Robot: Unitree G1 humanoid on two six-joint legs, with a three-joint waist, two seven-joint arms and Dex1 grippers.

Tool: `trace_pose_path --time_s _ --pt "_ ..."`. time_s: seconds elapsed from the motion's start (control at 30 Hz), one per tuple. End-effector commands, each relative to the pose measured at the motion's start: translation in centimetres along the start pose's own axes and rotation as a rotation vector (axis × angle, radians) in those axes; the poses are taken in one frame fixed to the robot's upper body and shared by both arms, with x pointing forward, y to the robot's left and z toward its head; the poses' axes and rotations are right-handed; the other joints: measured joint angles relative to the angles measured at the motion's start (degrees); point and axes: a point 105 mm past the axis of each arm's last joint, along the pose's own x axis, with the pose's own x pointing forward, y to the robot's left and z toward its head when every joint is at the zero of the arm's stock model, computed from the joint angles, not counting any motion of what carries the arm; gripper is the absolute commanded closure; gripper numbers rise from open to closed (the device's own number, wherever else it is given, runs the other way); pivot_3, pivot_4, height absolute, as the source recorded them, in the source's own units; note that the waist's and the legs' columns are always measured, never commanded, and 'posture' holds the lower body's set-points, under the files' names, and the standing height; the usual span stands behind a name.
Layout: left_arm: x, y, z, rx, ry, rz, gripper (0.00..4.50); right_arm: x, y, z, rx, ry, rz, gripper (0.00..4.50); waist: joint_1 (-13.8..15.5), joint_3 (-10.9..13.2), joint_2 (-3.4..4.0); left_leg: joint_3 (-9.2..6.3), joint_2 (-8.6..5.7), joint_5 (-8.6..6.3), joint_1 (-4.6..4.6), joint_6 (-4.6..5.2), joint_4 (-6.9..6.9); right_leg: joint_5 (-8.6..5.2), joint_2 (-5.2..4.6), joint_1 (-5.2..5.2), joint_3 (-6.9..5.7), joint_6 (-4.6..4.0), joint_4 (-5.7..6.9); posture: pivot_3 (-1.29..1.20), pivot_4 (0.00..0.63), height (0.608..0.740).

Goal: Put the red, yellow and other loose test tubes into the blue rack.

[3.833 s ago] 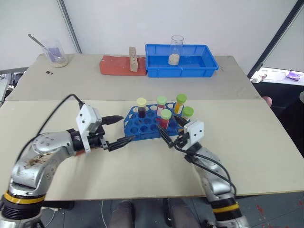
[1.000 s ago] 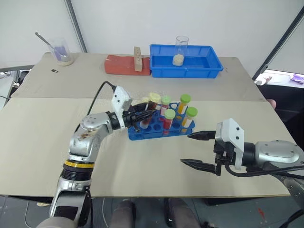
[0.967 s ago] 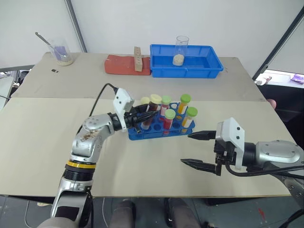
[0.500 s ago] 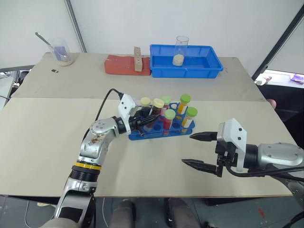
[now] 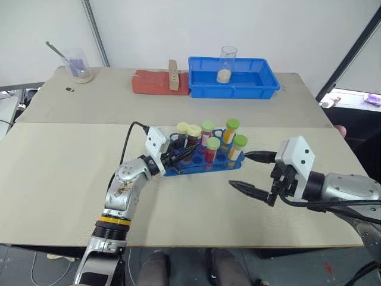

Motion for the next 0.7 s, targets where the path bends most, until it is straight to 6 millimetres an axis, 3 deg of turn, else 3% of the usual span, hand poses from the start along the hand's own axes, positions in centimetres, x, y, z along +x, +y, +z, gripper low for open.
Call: trace_pose_path --time_s 0.03,0.13,0.2,0.4,0.5,0.6,0.7 --pt "-0.3 -0.7 -0.7 0.02 0.011 -0.009 3.59 -0.2 -0.8 1.6 -0.068 -0.083 -0.043 0.06 -0.05 0.0 0.0 0.01 0.0 0.0 0.0 0.0 0.0 0.0 0.0 0.0 0.0 0.0 -0.01 0.0 0.15 0.74" --pt "-0.6 -0.5 -1.0 0.055 0.017 0.012 3.59 -0.2 -0.9 1.8 -0.072 -0.102 -0.027 0.06 -0.08 0.0 0.01 0.01 0.0 0.0 0.01 0.0 -0.01 0.0 0.0 0.0 0.0 0.0 -0.03 0.0 0.15 0.74" --pt "-0.7 -0.4 -0.9 0.06 0.013 0.013 2.56 -0.3 -1.0 1.7 -0.066 -0.099 -0.013 0.06 -0.08 0.0 0.01 0.01 0.0 0.0 0.0 0.0 -0.02 0.0 0.0 0.0 0.0 0.0 -0.04 0.0 0.15 0.74" --pt "-2.6 0.0 -0.5 0.11 0.059 0.006 0.03 -0.3 -1.5 1.2 -0.059 -0.07 0.007 0.06 -0.18 0.0 0.01 0.01 0.02 0.0 0.0 0.0 -0.03 -0.01 0.0 -0.02 -0.01 -0.02 -0.03 0.0 0.15 0.74" --pt "-4.4 0.1 0.3 0.15 0.113 -0.011 0.03 -0.4 -1.9 1.0 -0.084 -0.045 0.02 0.06 -0.26 0.0 0.01 0.03 0.04 0.0 -0.01 0.0 -0.04 -0.03 0.0 -0.05 -0.01 -0.06 -0.04 0.0 0.15 0.74" --pt "-6.9 1.5 0.8 0.13 0.252 0.038 0.03 -1.0 -3.0 1.4 -0.189 -0.053 0.015 0.06 -0.24 0.0 0.01 0.04 0.06 0.0 -0.01 0.0 -0.06 -0.14 0.0 -0.08 -0.02 -0.23 -0.05 0.0 0.15 0.74" --pt "-9.2 2.5 1.7 0.23 0.33 0.072 0.03 -2.0 -4.3 1.1 -0.236 -0.043 0.012 0.06 -0.25 0.01 0.03 0.06 0.08 0.0 0.02 0.0 -0.1 -0.22 0.0 -0.11 -0.04 -0.34 -0.04 0.0 0.15 0.74"
